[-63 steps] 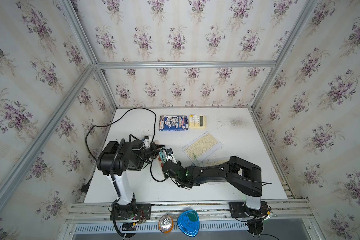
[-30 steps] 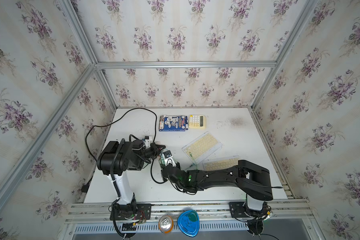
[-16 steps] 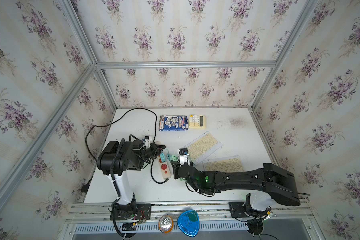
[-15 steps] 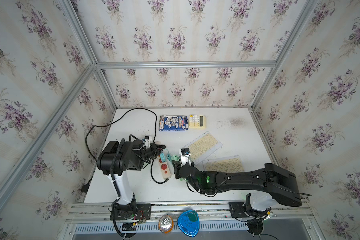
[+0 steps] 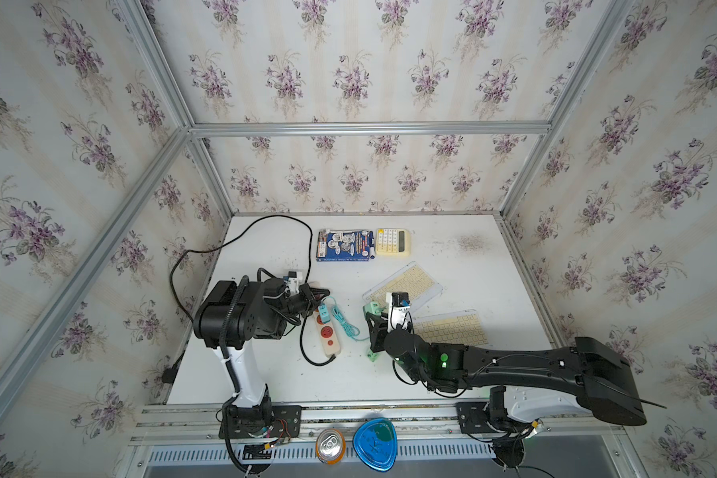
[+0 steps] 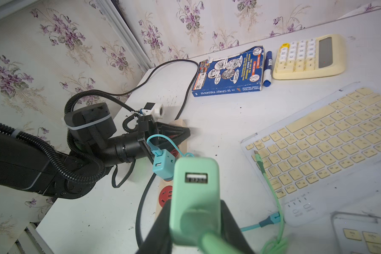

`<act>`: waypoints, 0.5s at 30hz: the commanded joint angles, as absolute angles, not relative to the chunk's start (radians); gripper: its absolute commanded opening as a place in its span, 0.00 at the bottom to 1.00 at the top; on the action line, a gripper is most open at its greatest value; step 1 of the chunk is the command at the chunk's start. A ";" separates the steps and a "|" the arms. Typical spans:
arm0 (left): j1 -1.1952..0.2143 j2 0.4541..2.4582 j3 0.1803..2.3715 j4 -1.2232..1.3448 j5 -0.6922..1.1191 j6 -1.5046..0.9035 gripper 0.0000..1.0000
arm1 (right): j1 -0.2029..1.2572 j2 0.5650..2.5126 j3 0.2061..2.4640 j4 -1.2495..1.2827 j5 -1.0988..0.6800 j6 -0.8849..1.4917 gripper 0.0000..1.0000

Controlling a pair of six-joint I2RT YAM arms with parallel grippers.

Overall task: Unplug the wireless keyboard
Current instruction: Place the plug at the center of the board.

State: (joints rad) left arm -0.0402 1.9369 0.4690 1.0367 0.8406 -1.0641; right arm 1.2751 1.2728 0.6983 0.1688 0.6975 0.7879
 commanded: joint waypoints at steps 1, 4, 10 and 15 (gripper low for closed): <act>-0.040 1.959 0.461 0.813 0.715 -1.014 0.06 | 1.275 1.245 0.711 0.081 0.734 0.767 0.00; -0.040 1.961 0.463 0.811 0.714 -1.011 0.07 | 1.276 1.236 0.716 0.036 0.727 0.771 0.00; -0.040 1.959 0.466 0.804 0.712 -1.009 0.06 | 1.278 1.346 0.733 0.067 0.656 0.829 0.00; -0.040 1.957 0.466 0.801 0.715 -1.009 0.07 | 1.280 1.497 0.737 0.216 0.561 0.882 0.00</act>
